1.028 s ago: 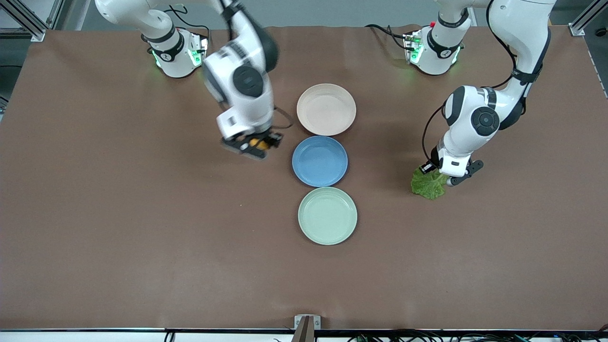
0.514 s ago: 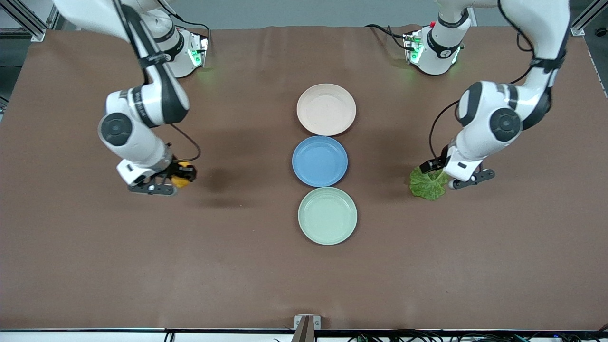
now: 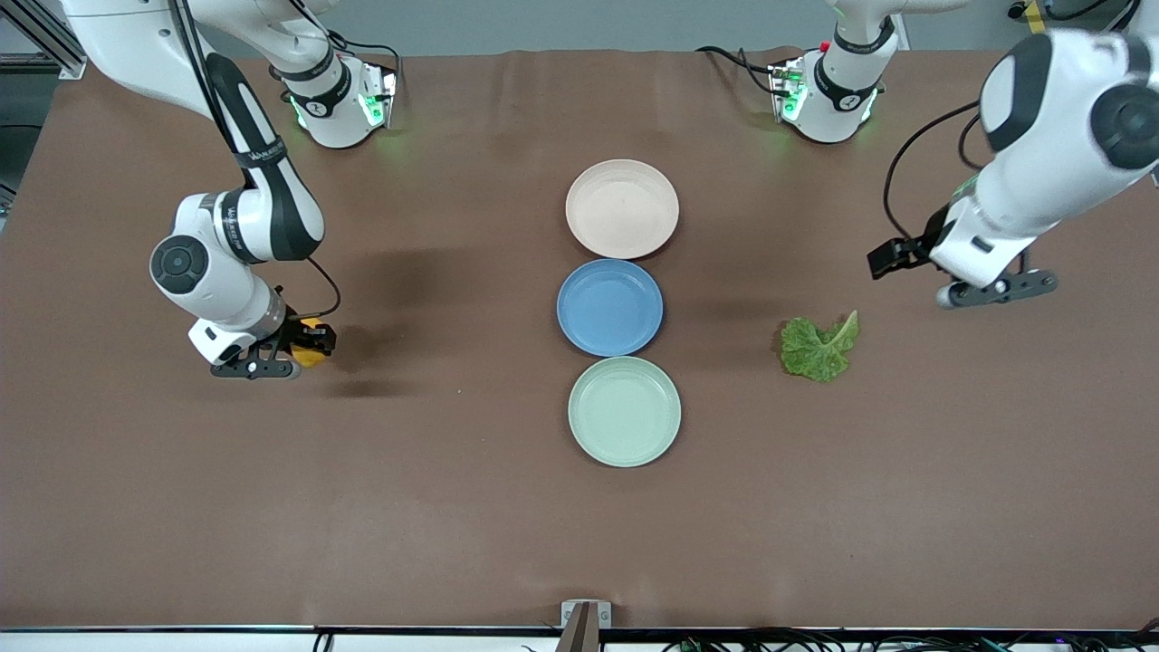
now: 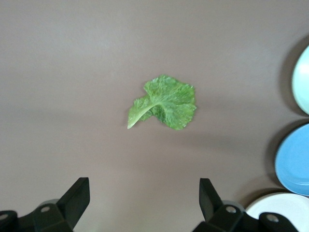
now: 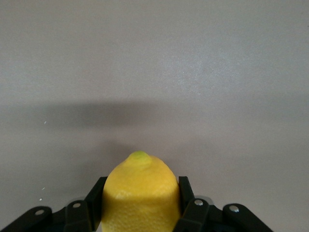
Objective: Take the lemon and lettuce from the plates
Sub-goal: 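Raise the left gripper away while the right gripper lowers the lemon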
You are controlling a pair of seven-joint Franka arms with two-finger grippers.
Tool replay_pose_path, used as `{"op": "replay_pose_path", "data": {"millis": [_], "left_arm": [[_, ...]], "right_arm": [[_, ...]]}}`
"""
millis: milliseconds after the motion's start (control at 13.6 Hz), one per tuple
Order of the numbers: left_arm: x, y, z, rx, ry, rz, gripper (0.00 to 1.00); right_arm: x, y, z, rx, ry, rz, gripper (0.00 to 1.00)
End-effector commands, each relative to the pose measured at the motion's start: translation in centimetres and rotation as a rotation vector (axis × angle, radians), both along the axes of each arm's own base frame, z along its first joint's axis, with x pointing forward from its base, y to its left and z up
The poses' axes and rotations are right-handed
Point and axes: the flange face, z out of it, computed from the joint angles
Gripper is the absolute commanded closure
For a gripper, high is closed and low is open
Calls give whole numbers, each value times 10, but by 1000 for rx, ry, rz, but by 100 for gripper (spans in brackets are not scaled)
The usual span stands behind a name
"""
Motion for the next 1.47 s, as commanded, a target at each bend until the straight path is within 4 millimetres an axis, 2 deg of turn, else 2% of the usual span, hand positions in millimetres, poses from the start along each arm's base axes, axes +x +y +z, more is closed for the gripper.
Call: {"op": "replay_pose_path", "data": {"millis": [0,73,220,440,661,954,1248,1394], "left_arm": [[10,8,55,-26,-17,0,0],[12,10,76,-30,-35,3,0],[15,11,106,-34,-79,4,0],[23,9,130,-43,-132,20,0],[30,-4,145,-52,-165,-3,0],[39,-3,146,-58,-170,-1,0],[39,-5,144,-94,-147,3,0],[39,-5,144,-94,-147,5,0]], "right_arm": [[-8,-6,-16,8,-24,23,98],[-9,-9,-26,6,-21,21,98],[-9,-11,-35,5,-20,19,98],[-11,-11,-41,4,-9,21,95],[-14,-11,-50,3,11,18,91],[-27,-9,-61,3,43,21,86],[-27,0,-61,10,42,28,86],[-28,1,-61,11,42,30,82]]}}
